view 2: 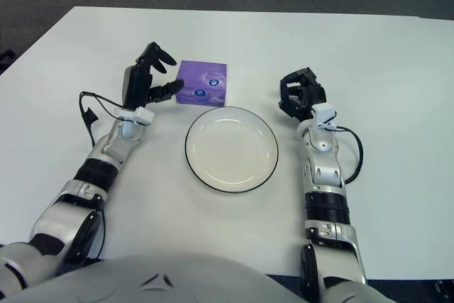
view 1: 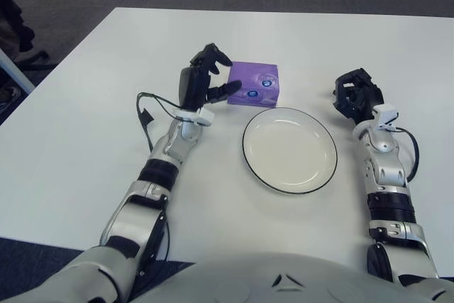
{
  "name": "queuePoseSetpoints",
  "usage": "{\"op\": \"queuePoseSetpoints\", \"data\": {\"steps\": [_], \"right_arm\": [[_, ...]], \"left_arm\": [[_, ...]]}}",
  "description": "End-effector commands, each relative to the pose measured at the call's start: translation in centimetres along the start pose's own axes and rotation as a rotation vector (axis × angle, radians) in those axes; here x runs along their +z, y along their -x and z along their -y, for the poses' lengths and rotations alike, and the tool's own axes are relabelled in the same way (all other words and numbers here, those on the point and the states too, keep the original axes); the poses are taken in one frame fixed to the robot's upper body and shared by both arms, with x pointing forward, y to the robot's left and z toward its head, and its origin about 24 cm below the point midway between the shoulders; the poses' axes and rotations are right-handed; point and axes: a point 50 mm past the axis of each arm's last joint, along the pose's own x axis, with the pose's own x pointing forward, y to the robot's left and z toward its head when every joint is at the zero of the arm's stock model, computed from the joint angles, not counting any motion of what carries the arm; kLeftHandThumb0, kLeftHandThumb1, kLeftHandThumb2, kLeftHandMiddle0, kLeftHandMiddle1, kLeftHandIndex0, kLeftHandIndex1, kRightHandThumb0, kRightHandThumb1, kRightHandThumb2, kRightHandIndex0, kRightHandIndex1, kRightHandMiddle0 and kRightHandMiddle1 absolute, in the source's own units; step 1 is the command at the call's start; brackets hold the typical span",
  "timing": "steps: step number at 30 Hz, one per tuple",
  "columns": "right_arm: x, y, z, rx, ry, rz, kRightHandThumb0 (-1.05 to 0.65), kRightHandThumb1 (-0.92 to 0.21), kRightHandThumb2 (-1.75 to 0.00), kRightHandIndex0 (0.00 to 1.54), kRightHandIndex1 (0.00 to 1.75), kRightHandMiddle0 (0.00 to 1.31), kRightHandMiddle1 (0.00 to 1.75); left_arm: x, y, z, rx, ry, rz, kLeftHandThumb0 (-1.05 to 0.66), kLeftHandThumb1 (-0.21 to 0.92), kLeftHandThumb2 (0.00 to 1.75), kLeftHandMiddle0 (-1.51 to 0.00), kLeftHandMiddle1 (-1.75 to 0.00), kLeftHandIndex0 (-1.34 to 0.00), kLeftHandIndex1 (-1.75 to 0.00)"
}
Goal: Put the tissue paper into the plate.
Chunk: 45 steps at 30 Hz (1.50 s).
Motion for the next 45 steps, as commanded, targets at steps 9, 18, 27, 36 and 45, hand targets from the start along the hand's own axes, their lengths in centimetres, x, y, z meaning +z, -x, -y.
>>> {"op": "queuePoseSetpoints", "data": {"steps": [9, 18, 27, 36, 45], "right_arm": [[-3.9, 2.4, -0.1, -0.007, -0.02, -0.152, -0.38, -0.7, -0.81, 0.88, 1.75, 0.33, 1.75], [-4.1, 2.5, -0.3, -0.006, -0.021, -0.158, -0.38, -0.7, -0.81, 0.88, 1.75, 0.33, 1.75], [-4.3, 2.7, -0.5, -0.008, -0.022, -0.173, -0.38, -0.7, -0.81, 0.88, 1.75, 0.34, 1.75], [-4.6, 2.8, -0.6, -0.012, -0.024, -0.18, -0.38, -0.69, -0.82, 0.88, 1.75, 0.34, 1.75], [-4.8, 3.0, -0.6, -0.013, -0.028, -0.187, -0.38, -0.69, -0.83, 0.88, 1.75, 0.34, 1.75]], "left_arm": [[1.3, -1.2, 1.0, -0.167, -0.17, 0.217, -0.27, 0.92, 0.31, -0.42, -1.01, -0.34, -1.38], [2.0, -3.3, 2.2, -0.228, -0.214, 0.329, -0.53, 0.92, 0.27, -0.58, -0.14, -0.45, -0.47], [2.5, -5.2, 3.9, -0.277, -0.292, 0.403, -0.67, 0.92, 0.39, -0.59, -0.05, -0.44, -0.42], [2.1, -6.0, 5.0, -0.318, -0.398, 0.437, -0.79, 0.92, 0.54, -0.47, 0.0, -0.42, -0.24], [1.8, -6.5, 5.5, -0.357, -0.424, 0.461, -0.83, 0.92, 0.55, -0.41, 0.0, -0.4, -0.19]]}}
